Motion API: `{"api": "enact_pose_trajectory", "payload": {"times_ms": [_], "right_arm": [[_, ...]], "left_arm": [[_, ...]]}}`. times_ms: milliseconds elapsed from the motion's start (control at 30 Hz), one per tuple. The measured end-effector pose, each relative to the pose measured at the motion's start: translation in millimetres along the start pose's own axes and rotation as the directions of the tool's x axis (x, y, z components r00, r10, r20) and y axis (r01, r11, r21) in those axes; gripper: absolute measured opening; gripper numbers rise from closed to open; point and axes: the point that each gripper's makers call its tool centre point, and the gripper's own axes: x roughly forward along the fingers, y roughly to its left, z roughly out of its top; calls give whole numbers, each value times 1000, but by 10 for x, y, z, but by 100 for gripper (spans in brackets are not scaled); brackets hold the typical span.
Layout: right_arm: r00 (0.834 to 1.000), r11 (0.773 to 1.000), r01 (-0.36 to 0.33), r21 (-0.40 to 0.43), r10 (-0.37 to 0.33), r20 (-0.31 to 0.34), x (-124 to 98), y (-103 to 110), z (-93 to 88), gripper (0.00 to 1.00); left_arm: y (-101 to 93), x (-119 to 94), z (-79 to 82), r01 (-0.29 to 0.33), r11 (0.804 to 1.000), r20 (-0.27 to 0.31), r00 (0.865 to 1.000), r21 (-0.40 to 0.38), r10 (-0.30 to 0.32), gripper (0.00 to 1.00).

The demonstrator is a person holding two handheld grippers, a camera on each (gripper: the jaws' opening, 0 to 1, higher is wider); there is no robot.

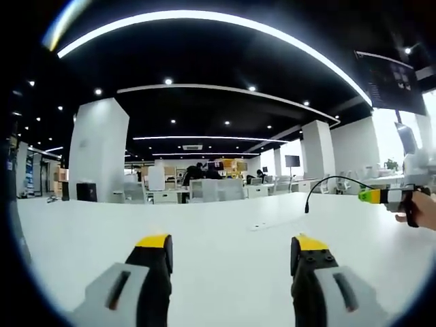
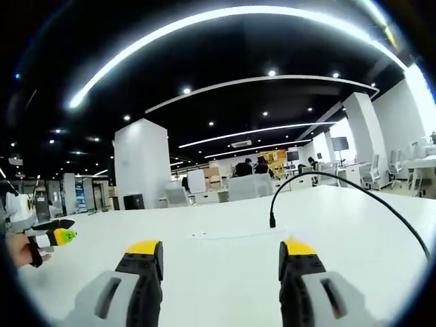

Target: Find the data cable on the table. Grasp the USB connector end of the cable and insert it into the USB port on the table

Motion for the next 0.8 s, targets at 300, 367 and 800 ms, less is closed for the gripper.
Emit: {"api": "enact_pose_trajectory", "payload": {"times_ms": [300,367,800], "right_arm": [[1000,1000,-6,5,6,-4,-3,14,-14,69],[1000,1000,-7,7,8,-5,0,14,-15,69],[1000,1000,-17,5,17,-11,17,32,-22,69]], "left_arm": [[-31,0,-23,8,1000,-11,1000,0,-8,70],[-26,3,-28,8,1000,-13,1000,-4,-8,70],[-33,9,-36,11,1000,-17,1000,-6,-11,69]]}}
